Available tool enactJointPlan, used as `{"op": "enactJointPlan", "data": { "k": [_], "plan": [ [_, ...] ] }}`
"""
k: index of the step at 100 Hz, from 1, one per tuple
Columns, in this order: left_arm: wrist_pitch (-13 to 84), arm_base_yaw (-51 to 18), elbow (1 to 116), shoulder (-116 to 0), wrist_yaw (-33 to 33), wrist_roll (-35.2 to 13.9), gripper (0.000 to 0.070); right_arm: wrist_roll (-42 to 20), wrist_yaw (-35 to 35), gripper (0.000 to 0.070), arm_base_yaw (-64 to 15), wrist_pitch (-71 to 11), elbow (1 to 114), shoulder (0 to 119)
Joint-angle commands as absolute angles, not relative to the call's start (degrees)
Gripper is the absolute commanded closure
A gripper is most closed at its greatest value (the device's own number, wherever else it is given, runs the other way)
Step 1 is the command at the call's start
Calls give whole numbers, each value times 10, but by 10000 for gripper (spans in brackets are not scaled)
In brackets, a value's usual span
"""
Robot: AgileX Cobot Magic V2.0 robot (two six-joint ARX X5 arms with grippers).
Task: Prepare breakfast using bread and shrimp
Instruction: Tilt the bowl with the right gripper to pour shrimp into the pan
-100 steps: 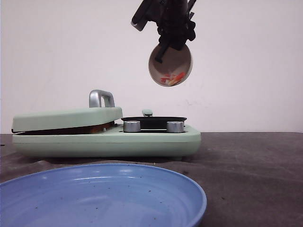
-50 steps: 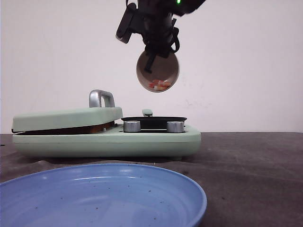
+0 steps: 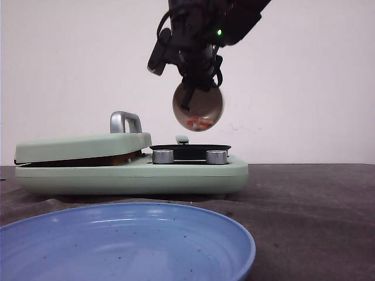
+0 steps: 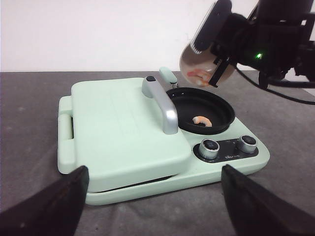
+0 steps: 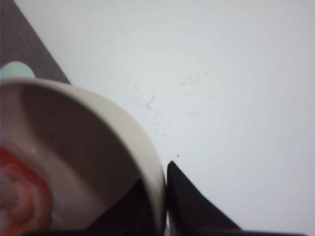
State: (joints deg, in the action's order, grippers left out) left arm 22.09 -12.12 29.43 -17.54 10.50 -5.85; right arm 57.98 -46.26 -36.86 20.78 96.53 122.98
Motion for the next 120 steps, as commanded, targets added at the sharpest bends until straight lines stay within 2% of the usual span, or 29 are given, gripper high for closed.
{"op": "enactJointPlan", "data": {
  "k": [1, 13, 30, 79, 120],
  "plan": [
    [214, -122, 296, -174, 110, -52, 233, 605, -466, 700, -378, 256, 974, 1240],
    [214, -122, 296, -174, 110, -51, 232, 685, -466, 700, -381, 342, 974, 1240],
    [214, -122, 296, -174, 110, -50, 233, 747, -461, 700, -385, 374, 974, 1240],
    [214, -122, 296, -174, 110, -50, 233, 747, -470, 700, -385, 376, 974, 1240],
    [217, -122, 296, -174, 110, -50, 233, 647, -527, 695, -385, 353, 975, 1237]
  ]
}}
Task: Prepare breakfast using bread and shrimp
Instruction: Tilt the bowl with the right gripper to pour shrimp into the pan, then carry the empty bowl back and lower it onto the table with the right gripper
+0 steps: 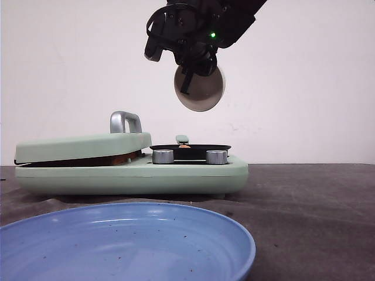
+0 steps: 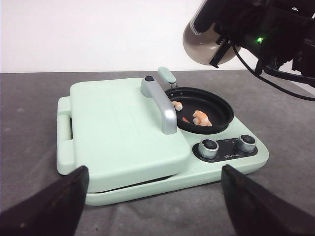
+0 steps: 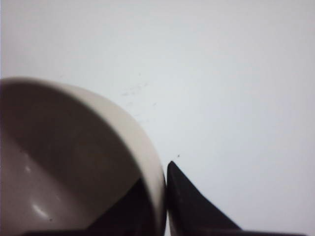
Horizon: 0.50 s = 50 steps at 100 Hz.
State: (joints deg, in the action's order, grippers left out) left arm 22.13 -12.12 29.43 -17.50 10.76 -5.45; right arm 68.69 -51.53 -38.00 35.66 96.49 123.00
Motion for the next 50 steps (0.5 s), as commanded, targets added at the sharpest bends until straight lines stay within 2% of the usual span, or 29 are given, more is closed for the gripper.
{"op": "enactJointPlan", "data": {
  "k": [1, 11, 26, 50],
  "plan": [
    [217, -122, 296, -174, 110, -50, 233, 646, -528, 695, -385, 352, 975, 1237],
    [219, -122, 296, -174, 110, -50, 232, 598, -534, 695, -382, 306, 975, 1225],
    [224, -122, 296, -174, 110, -51, 233, 480, -534, 695, -378, 201, 975, 1190],
    [233, -122, 296, -174, 110, -52, 233, 304, -484, 695, -361, -3, 976, 1115]
  ]
}}
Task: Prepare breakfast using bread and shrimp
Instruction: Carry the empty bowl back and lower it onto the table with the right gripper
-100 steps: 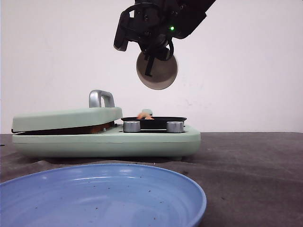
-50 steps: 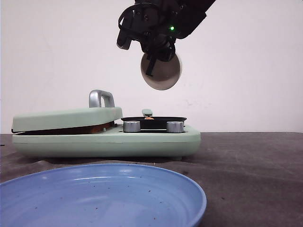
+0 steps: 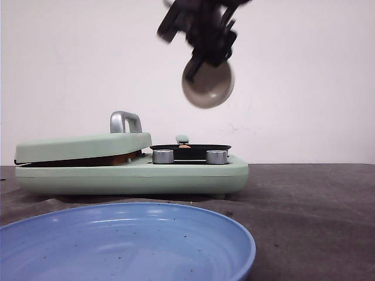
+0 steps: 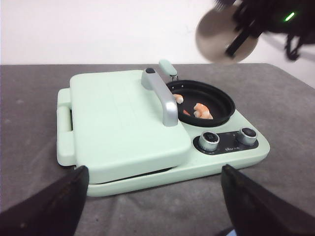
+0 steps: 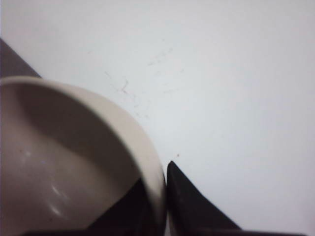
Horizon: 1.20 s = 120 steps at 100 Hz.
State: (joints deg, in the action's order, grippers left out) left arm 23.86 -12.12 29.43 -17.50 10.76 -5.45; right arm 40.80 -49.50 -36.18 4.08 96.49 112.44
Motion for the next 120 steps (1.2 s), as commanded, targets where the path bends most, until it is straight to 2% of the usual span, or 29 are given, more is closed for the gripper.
{"op": "enactJointPlan", "data": {
  "k": [1, 17, 33, 62, 85, 109, 120],
  "plan": [
    [233, -122, 296, -174, 110, -52, 232, 292, -480, 695, -359, -16, 976, 1110],
    [233, -122, 296, -174, 110, -52, 232, 169, -427, 695, -337, -147, 976, 1059],
    [232, -122, 296, -174, 110, -52, 232, 74, -352, 695, -307, -254, 976, 1017],
    [232, -122, 296, -174, 110, -55, 232, -57, -140, 696, -220, -442, 976, 973],
    [232, -122, 296, -174, 110, -56, 232, -93, 5, 696, -153, -532, 976, 973],
    [232, -122, 296, -175, 109, -56, 232, -94, 92, 696, -106, -584, 974, 973],
    [231, -122, 296, -175, 109, -56, 233, -87, 102, 696, -90, -586, 963, 973]
  ]
}}
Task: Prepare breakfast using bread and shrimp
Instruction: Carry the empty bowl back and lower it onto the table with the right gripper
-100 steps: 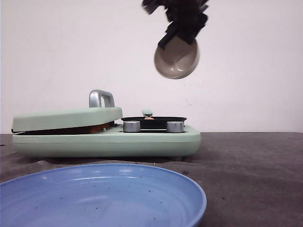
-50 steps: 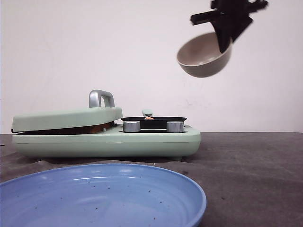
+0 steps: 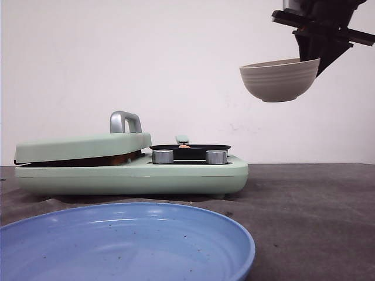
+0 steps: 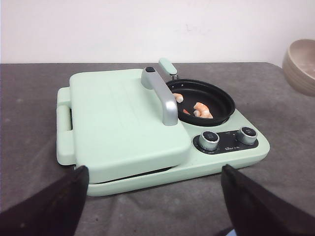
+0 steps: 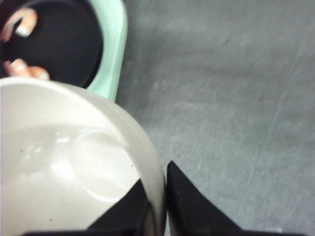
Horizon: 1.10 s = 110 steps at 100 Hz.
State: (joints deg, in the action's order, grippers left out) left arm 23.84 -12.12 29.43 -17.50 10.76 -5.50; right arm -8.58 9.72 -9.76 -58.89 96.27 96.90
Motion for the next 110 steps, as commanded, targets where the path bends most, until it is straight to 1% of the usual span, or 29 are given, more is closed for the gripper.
{"op": "enactJointPlan", "data": {
  "k": [1, 18, 35, 49, 69, 89, 110],
  "plan": [
    [231, -122, 296, -175, 109, -56, 233, -87, 102, 696, -89, -586, 962, 973],
    [231, -122, 296, -175, 109, -56, 232, -83, 106, 696, -62, -582, 921, 974],
    [231, -122, 296, -175, 109, -56, 232, -83, 112, 696, -41, -543, 847, 974],
    [231, -122, 296, -175, 109, -56, 232, -92, 135, 696, -32, -479, 774, 974],
    [232, -122, 296, -175, 109, -56, 232, -116, 137, 696, -32, -388, 697, 974],
    [232, -122, 296, -176, 109, -57, 232, -125, 136, 696, -32, -338, 667, 974],
    [232, -122, 296, -176, 109, -57, 232, -133, 142, 696, -32, -321, 667, 985]
  ]
}}
